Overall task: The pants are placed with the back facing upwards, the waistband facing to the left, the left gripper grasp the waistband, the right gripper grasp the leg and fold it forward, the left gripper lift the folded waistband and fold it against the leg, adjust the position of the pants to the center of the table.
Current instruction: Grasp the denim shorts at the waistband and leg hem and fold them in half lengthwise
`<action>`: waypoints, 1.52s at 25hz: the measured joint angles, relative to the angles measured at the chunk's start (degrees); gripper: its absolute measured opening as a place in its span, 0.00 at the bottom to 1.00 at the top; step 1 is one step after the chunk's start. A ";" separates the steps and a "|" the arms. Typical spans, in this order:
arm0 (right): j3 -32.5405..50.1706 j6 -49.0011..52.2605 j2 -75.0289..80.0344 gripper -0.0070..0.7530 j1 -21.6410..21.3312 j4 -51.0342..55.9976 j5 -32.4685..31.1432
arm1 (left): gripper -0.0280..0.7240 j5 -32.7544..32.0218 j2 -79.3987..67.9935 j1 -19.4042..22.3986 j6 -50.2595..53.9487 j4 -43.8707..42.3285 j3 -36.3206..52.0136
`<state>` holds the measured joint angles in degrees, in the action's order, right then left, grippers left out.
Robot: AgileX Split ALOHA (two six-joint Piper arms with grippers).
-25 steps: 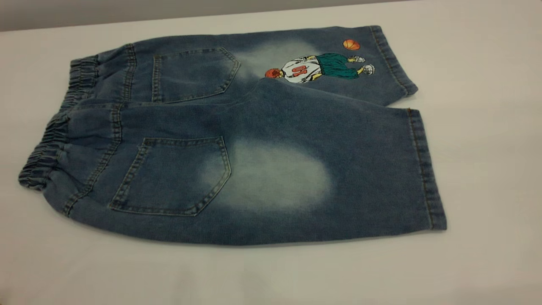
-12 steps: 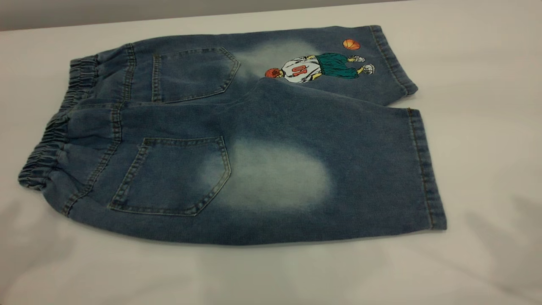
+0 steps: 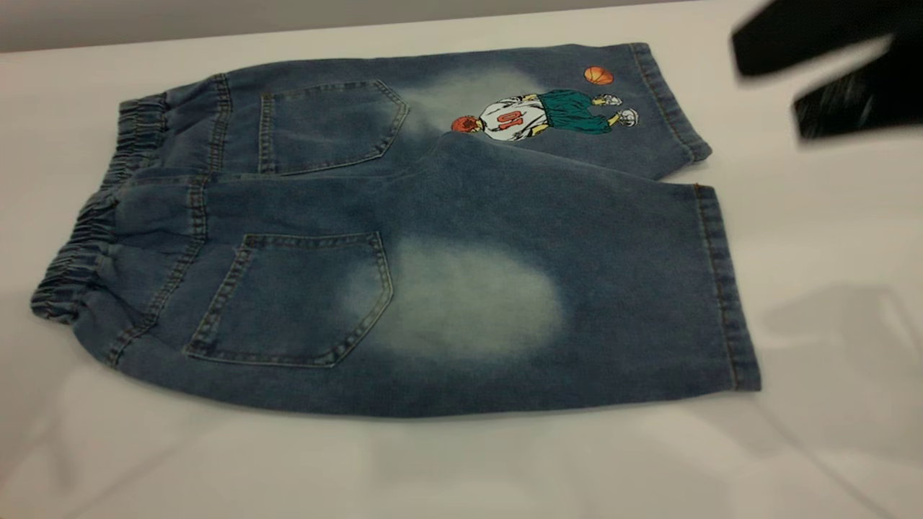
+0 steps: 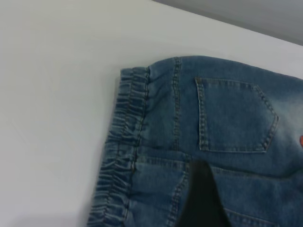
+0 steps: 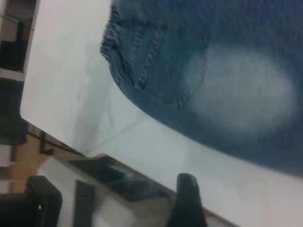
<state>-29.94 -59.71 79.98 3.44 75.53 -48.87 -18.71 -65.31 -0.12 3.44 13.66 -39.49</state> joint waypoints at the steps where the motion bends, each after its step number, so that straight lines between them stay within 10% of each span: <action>1: 1.16 -1.89 2.14 0.64 0.00 1.88 0.00 | 0.64 0.38 -0.39 0.00 -0.06 -0.05 -0.19; 18: 11.53 -20.22 24.68 0.64 0.00 22.16 -1.59 | 0.64 2.57 -0.42 0.00 -0.01 -0.07 -0.25; 38: 5.40 -30.29 43.11 0.64 0.00 24.55 -2.26 | 0.64 2.65 -0.42 0.00 -0.07 -0.14 -0.25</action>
<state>-24.54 -90.00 123.08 3.44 100.08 -51.13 -16.05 -65.73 -0.12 3.38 13.51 -39.74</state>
